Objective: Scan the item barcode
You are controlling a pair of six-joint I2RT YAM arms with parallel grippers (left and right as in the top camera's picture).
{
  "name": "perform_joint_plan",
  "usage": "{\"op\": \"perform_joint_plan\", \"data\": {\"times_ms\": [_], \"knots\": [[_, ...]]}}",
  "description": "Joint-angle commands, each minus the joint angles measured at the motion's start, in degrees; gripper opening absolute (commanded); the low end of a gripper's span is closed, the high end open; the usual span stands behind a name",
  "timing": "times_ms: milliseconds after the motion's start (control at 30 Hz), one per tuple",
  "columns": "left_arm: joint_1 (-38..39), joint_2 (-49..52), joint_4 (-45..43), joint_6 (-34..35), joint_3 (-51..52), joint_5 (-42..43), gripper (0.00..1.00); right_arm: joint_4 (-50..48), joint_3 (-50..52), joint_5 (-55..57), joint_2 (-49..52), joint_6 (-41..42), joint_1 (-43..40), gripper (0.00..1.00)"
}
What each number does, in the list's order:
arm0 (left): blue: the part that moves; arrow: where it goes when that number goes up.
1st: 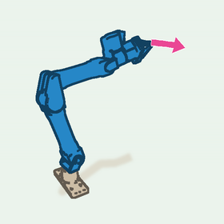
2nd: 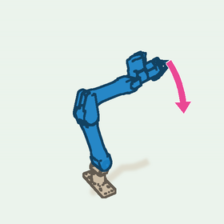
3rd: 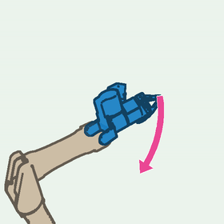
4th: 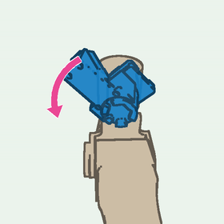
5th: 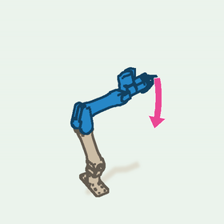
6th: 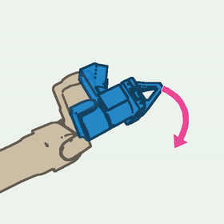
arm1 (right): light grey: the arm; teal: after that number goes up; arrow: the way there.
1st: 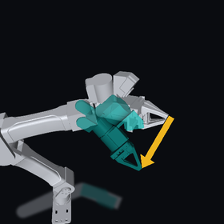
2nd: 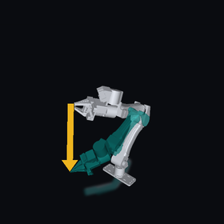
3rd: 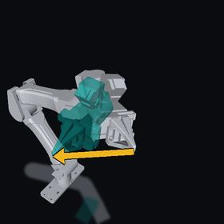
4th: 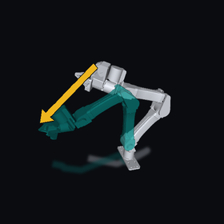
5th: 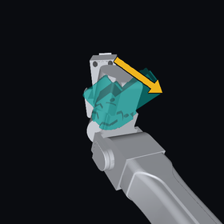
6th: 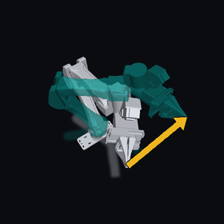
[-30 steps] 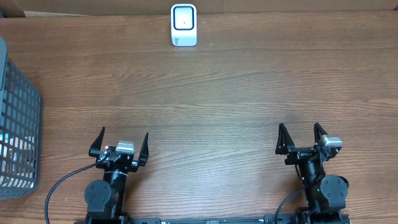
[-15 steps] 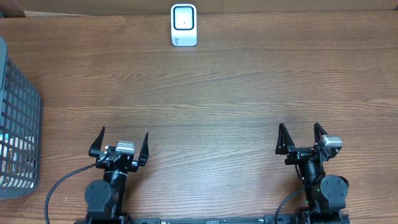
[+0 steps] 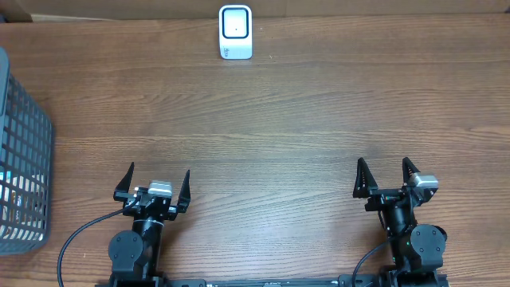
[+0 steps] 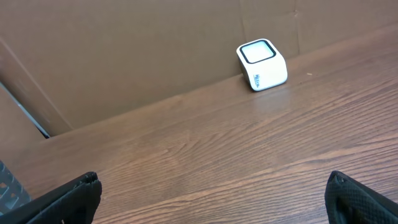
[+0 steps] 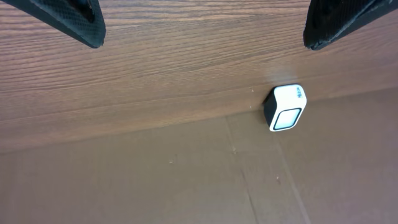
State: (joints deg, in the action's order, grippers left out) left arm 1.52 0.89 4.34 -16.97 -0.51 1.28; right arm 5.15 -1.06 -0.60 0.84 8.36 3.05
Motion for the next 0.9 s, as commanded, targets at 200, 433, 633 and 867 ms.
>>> {"op": "perform_joint_plan", "data": {"times_ms": [200, 433, 633, 867], "knots": [[0.35, -0.61, 0.35, 2.45, -0.81, -0.42, 1.0, -0.35, 0.59, 0.55, -0.68, 0.02, 0.31, 1.0], [0.33, 0.7, 4.46, 7.04, -7.04, -0.15, 1.0, -0.35, 0.59, 0.55, -0.68, 0.02, 0.31, 1.0], [0.33, 11.02, 8.13, 8.92, -18.49, 2.25, 1.0, -0.35, 0.59, 0.55, -0.68, 0.0, 0.31, 1.0], [0.33, 32.26, 21.27, 11.45, -41.55, 5.92, 1.0, -0.35, 0.59, 0.55, -0.68, 0.02, 0.31, 1.0]]}}
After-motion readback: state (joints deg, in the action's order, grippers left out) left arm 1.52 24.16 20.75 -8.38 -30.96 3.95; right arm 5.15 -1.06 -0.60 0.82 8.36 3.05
